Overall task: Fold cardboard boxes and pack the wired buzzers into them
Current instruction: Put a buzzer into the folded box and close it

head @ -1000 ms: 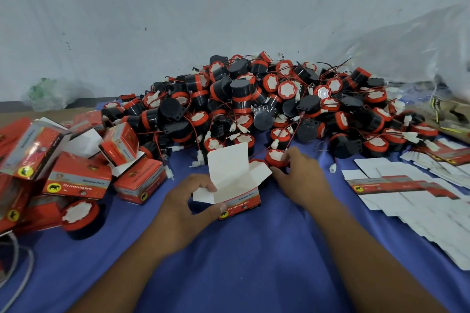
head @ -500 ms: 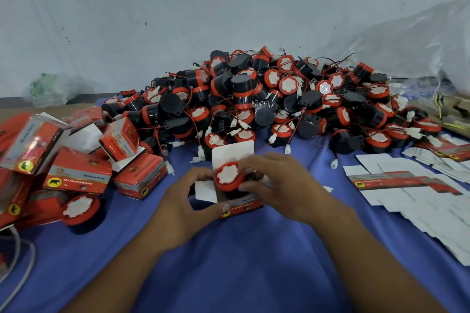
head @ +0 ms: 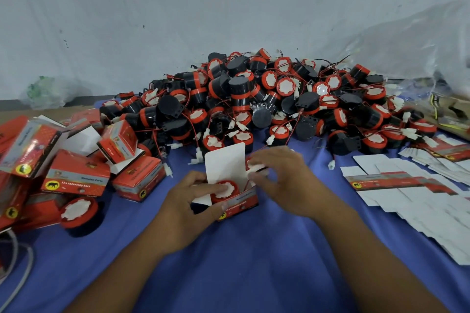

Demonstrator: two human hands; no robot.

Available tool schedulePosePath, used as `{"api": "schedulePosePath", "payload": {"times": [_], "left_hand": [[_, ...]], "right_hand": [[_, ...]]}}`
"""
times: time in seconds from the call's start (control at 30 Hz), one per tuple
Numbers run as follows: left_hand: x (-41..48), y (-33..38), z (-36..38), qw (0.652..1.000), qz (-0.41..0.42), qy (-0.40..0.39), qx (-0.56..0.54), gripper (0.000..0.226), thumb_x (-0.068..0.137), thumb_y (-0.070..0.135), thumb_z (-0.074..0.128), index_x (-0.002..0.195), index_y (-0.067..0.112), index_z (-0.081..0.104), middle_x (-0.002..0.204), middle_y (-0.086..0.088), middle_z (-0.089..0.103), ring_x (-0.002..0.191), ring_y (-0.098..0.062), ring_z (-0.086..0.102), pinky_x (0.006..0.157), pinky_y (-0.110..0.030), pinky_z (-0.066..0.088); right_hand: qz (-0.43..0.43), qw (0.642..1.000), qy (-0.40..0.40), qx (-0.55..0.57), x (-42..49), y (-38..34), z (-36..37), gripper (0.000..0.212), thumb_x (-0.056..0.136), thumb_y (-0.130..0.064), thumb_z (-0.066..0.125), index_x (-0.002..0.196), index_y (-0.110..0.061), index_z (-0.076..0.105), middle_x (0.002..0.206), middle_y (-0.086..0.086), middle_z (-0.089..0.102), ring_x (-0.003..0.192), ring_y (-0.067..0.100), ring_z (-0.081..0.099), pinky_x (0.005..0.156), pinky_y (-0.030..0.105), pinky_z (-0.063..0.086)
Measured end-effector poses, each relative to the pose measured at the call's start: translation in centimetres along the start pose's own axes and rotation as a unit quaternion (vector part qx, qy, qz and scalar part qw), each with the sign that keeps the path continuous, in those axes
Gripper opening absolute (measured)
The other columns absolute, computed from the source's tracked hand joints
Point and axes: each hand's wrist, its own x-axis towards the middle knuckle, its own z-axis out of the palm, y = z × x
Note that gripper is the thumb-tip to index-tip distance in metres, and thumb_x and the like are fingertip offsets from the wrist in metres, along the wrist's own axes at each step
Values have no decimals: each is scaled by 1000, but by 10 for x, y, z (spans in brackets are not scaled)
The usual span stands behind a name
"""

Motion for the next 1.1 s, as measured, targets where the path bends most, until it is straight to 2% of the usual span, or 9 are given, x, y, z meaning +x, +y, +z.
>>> {"api": "schedulePosePath", "payload": {"times": [0.1, 0.2, 0.3, 0.43, 0.6, 0.7, 0.8, 0.97, 1.1], "left_hand": [[0, 1, 0, 1000, -5, 2, 23, 34, 78, 43, 68, 112, 39, 70, 118, 12, 58, 113, 1, 55, 86, -10, 46], [1, 1, 0, 999, 2, 10, 49, 32, 77, 49, 65, 109, 45, 67, 115, 15, 57, 110, 1, 55, 83, -9, 46], [2, 1, 1, 997, 17, 22, 78, 28, 80, 45, 70, 108, 45, 68, 114, 18, 55, 109, 4, 54, 80, -6, 44], [2, 0, 2, 995, 37, 21, 90, 31, 81, 26, 79, 111, 32, 73, 119, 20, 52, 112, 6, 51, 84, -6, 44], [2, 3, 1, 994, 50, 15, 96, 30, 82, 25, 79, 111, 25, 75, 116, 8, 55, 108, 4, 53, 84, -7, 43], [1, 5, 1, 994, 51, 12, 92, 30, 82, 20, 80, 111, 23, 75, 115, 6, 56, 108, 0, 54, 86, -11, 45], [1, 6, 1, 995, 52, 11, 89, 30, 82, 20, 79, 112, 24, 75, 116, 4, 57, 108, -4, 56, 88, -14, 46], [1, 6, 2, 994, 55, 9, 93, 33, 82, 18, 80, 114, 24, 74, 119, 5, 56, 111, -3, 55, 91, -17, 47], [2, 10, 5, 992, 72, -3, 103, 34, 81, 24, 75, 115, 20, 73, 121, 4, 55, 113, -4, 54, 94, -15, 44]], "right_hand": [[190, 978, -53, -65, -2, 18, -17, 41, 96, -36, 63, 133, -17, 59, 129, 5, 61, 123, 28, 50, 102, 43, 42], [262, 961, -86, 5, -5, 29, -25, 17, 98, -29, 61, 106, -15, 69, 103, 6, 70, 97, 26, 62, 83, 36, 52], [244, 967, -12, 74, -3, 28, -31, 12, 93, -24, 70, 81, -21, 67, 80, -2, 68, 72, 12, 61, 62, 18, 47], [174, 962, 103, 184, 1, 5, -35, 8, 87, -23, 77, 84, -24, 70, 73, -3, 68, 61, 7, 59, 57, 21, 50], [28, 991, -21, 131, -2, -21, -9, 18, 95, -10, 67, 110, -11, 76, 103, -4, 75, 93, 5, 68, 83, 19, 53], [30, 995, -30, 85, -1, -24, 5, 20, 97, -10, 63, 114, -14, 73, 104, 4, 74, 90, 19, 67, 77, 30, 52], [-24, 998, -50, -13, 2, -27, 13, 22, 94, -4, 64, 110, -13, 76, 101, 5, 71, 91, 26, 59, 79, 27, 44], [64, 993, -67, -71, 9, -31, 15, 22, 96, -16, 59, 107, -18, 78, 103, 4, 52, 99, 24, 45, 81, 31, 41], [117, 981, -86, -130, 15, -37, 14, 22, 91, -16, 55, 82, -7, 73, 82, 6, 60, 76, 25, 53, 64, 36, 47]]}}
